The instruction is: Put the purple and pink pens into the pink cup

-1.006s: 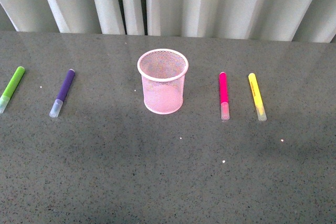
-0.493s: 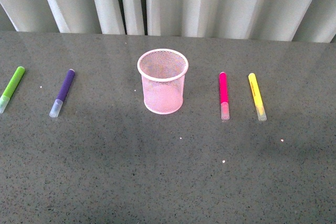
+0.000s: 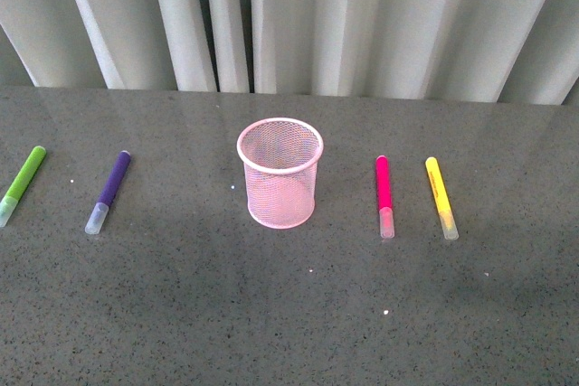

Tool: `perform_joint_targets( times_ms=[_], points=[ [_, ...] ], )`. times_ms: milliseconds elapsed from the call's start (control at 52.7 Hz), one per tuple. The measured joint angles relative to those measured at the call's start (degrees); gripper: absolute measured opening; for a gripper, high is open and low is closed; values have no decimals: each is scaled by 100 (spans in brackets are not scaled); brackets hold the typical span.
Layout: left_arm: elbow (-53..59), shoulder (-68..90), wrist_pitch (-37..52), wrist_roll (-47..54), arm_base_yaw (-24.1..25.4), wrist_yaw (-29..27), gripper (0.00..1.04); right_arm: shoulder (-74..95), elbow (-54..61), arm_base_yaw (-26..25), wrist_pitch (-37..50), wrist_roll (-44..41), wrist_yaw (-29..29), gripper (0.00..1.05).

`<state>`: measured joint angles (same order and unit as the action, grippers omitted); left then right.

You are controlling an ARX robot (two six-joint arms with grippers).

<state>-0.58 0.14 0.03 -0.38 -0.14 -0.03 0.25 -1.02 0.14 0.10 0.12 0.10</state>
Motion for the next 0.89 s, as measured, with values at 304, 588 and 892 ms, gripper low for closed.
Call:
perform_joint_targets(
  times_ms=[304,588,892],
  points=[
    [-656,1633,-839,-1543,-136,-719,98,0,0,0,0,-2,0,98],
    [-2057,5316,2006,-1563,-83,20,98,0,0,0,0,0,0,98],
    [-3930,8612,2081,-483,-308,468,98,0,0,0,0,0,-2,98]
  ],
)
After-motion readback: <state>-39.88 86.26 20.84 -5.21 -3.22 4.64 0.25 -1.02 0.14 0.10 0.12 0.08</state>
